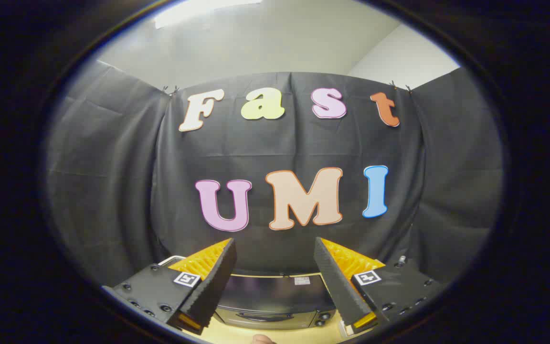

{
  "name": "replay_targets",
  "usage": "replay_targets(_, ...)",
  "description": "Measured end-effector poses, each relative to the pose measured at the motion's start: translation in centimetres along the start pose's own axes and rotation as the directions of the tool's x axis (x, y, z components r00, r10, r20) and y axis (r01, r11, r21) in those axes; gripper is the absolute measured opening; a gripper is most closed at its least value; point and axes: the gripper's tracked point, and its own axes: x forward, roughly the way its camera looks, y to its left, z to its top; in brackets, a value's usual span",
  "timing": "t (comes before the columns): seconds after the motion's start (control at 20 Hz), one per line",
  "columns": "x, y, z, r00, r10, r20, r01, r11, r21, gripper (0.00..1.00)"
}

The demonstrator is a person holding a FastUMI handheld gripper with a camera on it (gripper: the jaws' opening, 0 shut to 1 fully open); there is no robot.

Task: Open the toaster oven, put the food inside, and close the toaster oven door.

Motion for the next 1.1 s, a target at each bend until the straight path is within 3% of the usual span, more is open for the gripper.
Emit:
replay_targets(0.85, 1.8, 1.7, -1.5, 1.000, 0.022, -0.010, -0.022, 1.000, 0.011, 1.00)
replay_targets(1.1, 3.4, 1.7, -4.4, 1.000, 0.003, -0.003, -0.003, 1.000, 0.019, 1.00)
